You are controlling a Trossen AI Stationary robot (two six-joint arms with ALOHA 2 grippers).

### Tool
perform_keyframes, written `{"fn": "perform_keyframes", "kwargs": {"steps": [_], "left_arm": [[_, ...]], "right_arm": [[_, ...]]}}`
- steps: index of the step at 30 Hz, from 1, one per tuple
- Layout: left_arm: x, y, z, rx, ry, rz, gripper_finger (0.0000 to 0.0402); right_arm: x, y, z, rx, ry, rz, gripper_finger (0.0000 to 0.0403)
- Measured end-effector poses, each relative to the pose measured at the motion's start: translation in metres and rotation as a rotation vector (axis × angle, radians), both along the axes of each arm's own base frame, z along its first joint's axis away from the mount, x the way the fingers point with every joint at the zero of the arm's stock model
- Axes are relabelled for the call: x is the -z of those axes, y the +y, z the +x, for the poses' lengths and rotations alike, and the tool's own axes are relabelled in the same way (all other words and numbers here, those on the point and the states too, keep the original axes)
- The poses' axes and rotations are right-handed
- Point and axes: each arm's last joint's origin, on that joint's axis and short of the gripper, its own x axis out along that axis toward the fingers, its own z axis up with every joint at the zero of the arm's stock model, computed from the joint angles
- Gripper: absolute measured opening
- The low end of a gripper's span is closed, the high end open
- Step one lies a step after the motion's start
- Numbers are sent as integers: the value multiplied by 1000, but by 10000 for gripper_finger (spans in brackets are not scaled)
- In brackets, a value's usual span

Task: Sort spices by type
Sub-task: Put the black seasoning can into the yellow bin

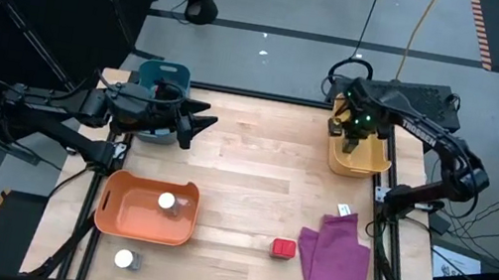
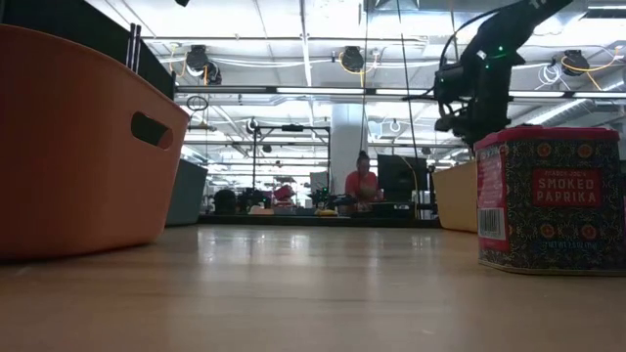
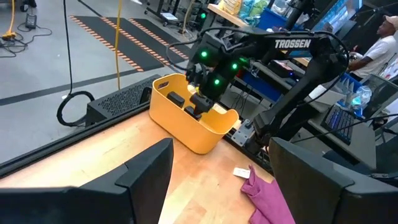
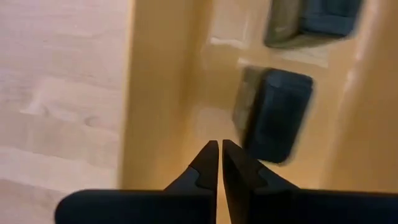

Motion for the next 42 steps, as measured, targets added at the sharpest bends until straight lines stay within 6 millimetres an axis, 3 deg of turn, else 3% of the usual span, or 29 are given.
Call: {"fn": "perform_keyframes", "kwargs": {"steps": [7, 16, 42], "left_arm": [[0, 4, 0, -24, 0, 1, 269], [0, 6, 0, -31, 0, 1, 269], [0, 6, 0, -28, 2, 5, 269]], "right_arm": [[15, -2, 4, 19, -27, -63, 1], [27, -5, -7, 37, 65, -58, 0], [27, -14, -13, 83, 100, -132, 0]]}}
